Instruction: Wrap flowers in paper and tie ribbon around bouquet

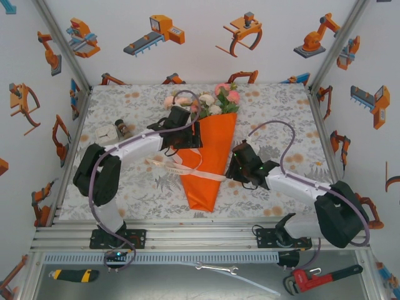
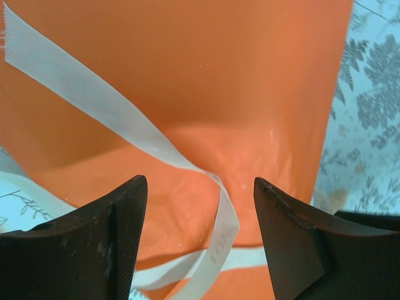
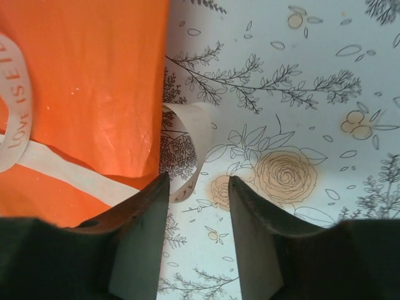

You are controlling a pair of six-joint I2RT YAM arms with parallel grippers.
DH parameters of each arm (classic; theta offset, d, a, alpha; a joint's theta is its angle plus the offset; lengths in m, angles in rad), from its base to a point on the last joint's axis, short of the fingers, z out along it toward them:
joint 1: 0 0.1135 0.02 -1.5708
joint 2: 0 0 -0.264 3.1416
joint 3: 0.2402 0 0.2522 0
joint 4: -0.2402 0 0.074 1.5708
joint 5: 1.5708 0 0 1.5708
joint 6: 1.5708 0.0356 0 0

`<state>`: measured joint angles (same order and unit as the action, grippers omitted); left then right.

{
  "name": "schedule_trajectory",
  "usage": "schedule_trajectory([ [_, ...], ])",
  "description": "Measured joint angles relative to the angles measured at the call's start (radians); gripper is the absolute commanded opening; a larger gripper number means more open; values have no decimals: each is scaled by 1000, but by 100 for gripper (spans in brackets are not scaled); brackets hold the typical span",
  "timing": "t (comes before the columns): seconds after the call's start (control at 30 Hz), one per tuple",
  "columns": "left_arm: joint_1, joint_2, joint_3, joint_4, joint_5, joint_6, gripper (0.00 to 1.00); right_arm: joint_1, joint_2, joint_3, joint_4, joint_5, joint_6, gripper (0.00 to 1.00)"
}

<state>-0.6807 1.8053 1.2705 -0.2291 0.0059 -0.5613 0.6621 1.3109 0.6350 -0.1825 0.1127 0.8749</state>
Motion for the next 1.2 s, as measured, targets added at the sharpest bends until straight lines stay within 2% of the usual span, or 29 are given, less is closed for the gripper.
schedule_trajectory([
  [0.07,-1,46,32,-8,-23,-32,53,0,5,0,1,-3,19,28],
  [0.17,-1,84,47,-19,-47,-66,36,0,5,0,10,-8,36,15],
  [0.27,0,101,47,-25,-47,-90,9,-1,1,0,15,-14,50,2],
  [0.3,0,104,48,-25,-38,-96,0,-2,-3,0,14,-15,52,0],
  [0.5,0,105,58,-6,75,-84,0,-6,-68,2,14,-23,53,0],
  [0.77,-44,96,79,10,288,24,0,-44,-103,61,50,-98,72,0],
  [0.9,-74,119,87,13,436,56,0,-78,-97,84,92,-135,79,0],
  [1.03,-91,129,75,16,523,69,17,-103,-69,100,118,-158,81,0],
  [1.1,-95,125,60,24,540,76,36,-109,-59,100,124,-166,84,0],
  [1.2,-91,107,42,12,525,89,44,-112,-43,100,136,-174,87,0],
])
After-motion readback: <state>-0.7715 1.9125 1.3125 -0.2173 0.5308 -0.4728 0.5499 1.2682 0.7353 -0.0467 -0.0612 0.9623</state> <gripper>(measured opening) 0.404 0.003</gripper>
